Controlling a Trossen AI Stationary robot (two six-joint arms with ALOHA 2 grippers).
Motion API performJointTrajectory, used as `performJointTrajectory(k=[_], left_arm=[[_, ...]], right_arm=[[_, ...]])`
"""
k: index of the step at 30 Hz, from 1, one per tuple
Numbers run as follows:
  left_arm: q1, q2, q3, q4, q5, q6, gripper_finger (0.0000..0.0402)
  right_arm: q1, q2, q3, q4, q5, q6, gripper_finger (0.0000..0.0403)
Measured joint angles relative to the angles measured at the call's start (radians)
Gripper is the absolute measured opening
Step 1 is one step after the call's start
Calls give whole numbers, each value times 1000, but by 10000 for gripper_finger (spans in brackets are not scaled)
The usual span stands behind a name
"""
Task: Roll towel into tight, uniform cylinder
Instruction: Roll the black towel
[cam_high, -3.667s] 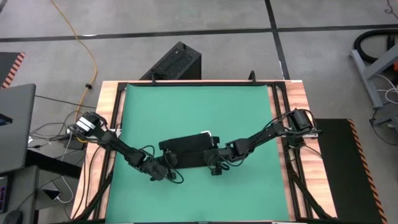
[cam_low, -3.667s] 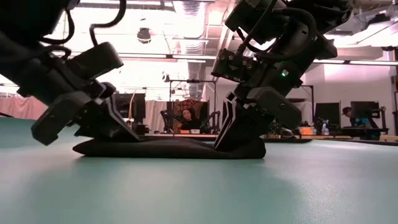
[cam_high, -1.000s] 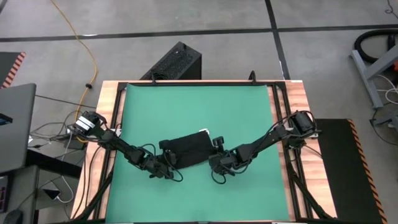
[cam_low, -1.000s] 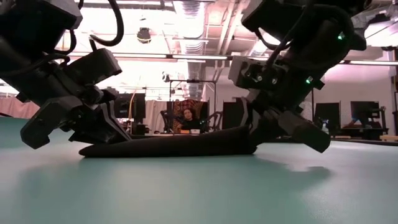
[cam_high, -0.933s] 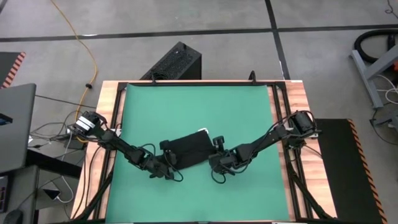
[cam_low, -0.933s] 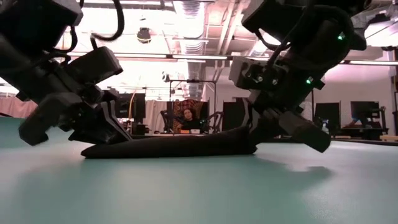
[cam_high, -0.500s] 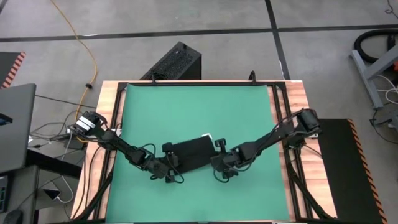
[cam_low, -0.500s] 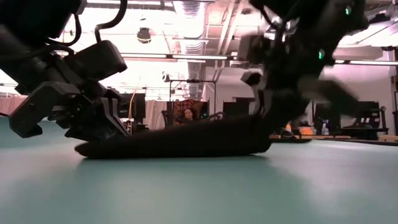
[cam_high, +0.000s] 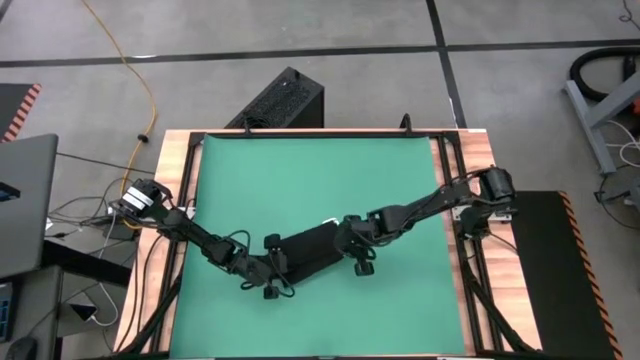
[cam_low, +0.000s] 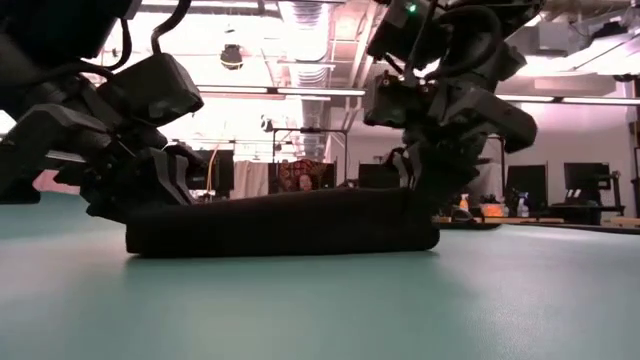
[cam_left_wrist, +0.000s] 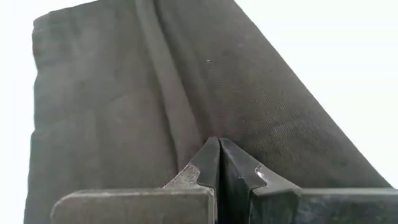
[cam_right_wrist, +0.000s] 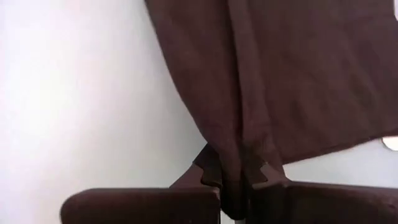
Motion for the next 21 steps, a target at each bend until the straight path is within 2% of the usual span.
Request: performJointTrajectory(k=[6,9,21], left_arm=[[13,-1,0,3,107,8,0],[18,-1,0,5,125,10,0],[19,-1,0,6,134,25,0]], right_arm=[[-46,4,47,-22,-125,-1,20],[-67,3,73,-41,-191,-1,20],[-117,72,85,-32,-205,-10,20]])
